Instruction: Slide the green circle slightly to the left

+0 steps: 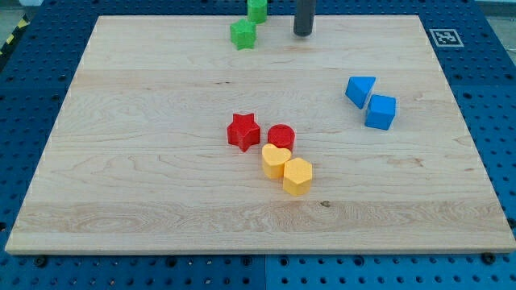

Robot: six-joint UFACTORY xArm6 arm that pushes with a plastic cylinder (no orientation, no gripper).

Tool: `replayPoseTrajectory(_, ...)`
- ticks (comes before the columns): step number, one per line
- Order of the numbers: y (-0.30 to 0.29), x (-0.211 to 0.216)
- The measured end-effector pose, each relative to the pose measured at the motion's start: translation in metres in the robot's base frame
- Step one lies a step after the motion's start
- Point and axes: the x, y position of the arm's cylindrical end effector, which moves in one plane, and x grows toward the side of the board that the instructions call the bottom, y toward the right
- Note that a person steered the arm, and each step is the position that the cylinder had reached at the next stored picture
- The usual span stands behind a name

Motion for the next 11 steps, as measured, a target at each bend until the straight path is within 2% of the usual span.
replayPoseTrajectory(1, -0.003, -0.027)
replayPoseTrajectory(2, -0.003, -0.027)
replayPoseTrajectory(4, -0.050, -0.027)
replayPoseTrajectory(5, -0.056, -0.026)
replayPoseTrajectory(10, -0.056, -0.004)
replayPoseTrajectory(11, -0.035, -0.004)
